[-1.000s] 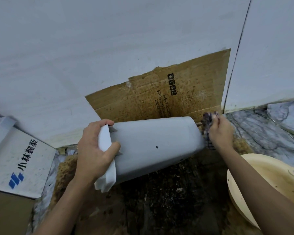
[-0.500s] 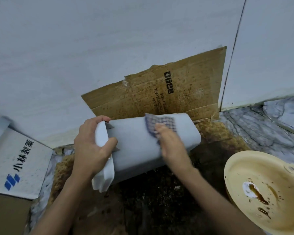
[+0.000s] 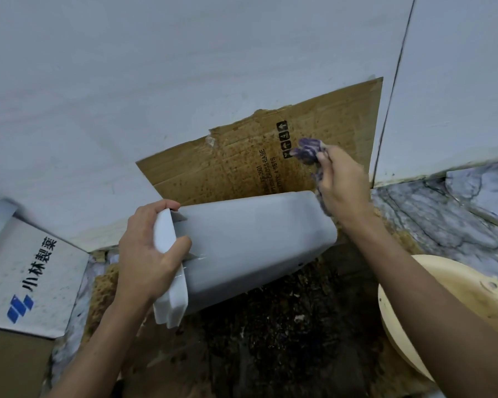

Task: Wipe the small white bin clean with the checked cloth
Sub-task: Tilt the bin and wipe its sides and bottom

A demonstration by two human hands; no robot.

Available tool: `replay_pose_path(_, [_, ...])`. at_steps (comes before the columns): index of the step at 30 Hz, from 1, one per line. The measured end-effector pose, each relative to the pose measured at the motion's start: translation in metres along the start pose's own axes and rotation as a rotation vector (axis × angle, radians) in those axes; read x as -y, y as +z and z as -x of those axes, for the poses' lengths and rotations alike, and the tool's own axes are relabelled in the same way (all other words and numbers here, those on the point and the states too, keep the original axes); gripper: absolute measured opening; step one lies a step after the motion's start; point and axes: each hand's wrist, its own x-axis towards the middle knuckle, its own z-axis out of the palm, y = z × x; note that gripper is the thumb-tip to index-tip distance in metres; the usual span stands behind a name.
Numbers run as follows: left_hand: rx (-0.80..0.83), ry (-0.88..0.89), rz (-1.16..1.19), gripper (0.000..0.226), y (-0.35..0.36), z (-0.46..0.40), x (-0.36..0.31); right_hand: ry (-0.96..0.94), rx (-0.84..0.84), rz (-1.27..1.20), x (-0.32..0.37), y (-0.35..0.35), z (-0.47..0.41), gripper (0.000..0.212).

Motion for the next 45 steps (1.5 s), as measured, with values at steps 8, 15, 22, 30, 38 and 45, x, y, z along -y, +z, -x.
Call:
replay_pose_path(8, [-0.001, 0.014, -0.010, 0.054, 0.003, -0.001, -0.008, -0.253, 0.413, -0.098, 0.080, 0.080, 0.100, 0.030])
replay_pose_path(15, [-0.006, -0.024, 0.003, 0.052, -0.005, 0.003, 0.002, 0.057, 0.334, 0.062, -0.001, 0.052, 0.089, 0.037])
replay_pose_path(22, [0.006, -0.009, 0.022, 0.050, -0.004, 0.004, 0.005, 0.262, 0.059, 0.229, -0.070, 0.002, 0.035, 0.028])
replay_pose_path(30, [0.017, -0.028, 0.037, 0.052, -0.007, 0.007, 0.004, 0.155, 0.012, 0.043, -0.028, 0.010, 0.021, 0.026])
replay_pose_path(38, [0.181, 0.161, 0.225, 0.048, -0.010, 0.014, 0.002, -0.103, 0.354, -0.181, 0.045, 0.038, 0.048, 0.021])
replay_pose_path(45, [0.184, -0.305, 0.371, 0.066, -0.004, 0.012, -0.019, -0.013, 0.359, -0.225, 0.039, 0.049, 0.097, 0.029])
